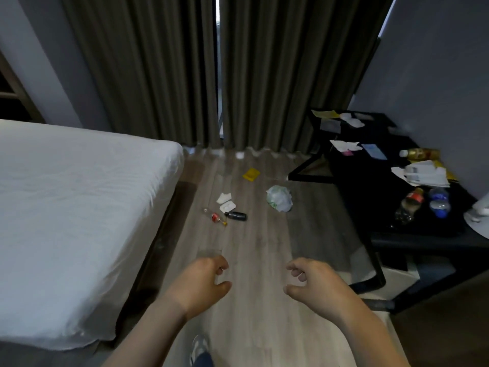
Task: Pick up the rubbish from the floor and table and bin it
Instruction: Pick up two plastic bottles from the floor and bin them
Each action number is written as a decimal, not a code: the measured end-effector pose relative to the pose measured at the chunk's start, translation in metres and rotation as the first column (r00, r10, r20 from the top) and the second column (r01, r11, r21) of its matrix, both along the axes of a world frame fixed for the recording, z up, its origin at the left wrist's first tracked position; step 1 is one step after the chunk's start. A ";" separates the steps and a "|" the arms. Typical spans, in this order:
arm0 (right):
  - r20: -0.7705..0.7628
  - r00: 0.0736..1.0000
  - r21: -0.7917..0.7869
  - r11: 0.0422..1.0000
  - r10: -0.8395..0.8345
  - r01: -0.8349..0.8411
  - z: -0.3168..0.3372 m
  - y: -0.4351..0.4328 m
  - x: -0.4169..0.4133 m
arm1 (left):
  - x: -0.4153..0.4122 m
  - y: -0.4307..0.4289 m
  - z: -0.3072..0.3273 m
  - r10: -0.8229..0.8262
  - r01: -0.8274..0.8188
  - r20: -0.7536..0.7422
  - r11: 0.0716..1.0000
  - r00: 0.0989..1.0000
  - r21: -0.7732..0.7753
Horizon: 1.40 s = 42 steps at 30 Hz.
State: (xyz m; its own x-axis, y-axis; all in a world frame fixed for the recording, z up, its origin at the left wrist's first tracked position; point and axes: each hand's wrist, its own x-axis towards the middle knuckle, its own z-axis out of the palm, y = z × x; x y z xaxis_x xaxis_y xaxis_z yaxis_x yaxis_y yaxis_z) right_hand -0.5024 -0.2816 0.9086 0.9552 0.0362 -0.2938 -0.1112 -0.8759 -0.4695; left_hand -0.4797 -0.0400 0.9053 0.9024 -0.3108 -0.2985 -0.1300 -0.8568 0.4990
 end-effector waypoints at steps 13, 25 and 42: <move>-0.083 0.990 0.053 0.992 -0.110 0.115 -0.011 0.046 0.189 | 0.217 0.048 -0.009 -0.050 0.050 -0.030 0.999 0.998 0.012; -0.122 0.990 0.052 0.996 -0.063 0.070 -0.039 0.031 0.355 | 0.371 0.041 -0.042 -0.019 0.021 -0.087 1.000 0.996 0.023; -0.262 0.961 -0.002 0.996 0.090 -0.094 -0.092 0.002 0.591 | 0.586 0.029 -0.080 0.015 0.010 -0.157 0.988 0.988 0.155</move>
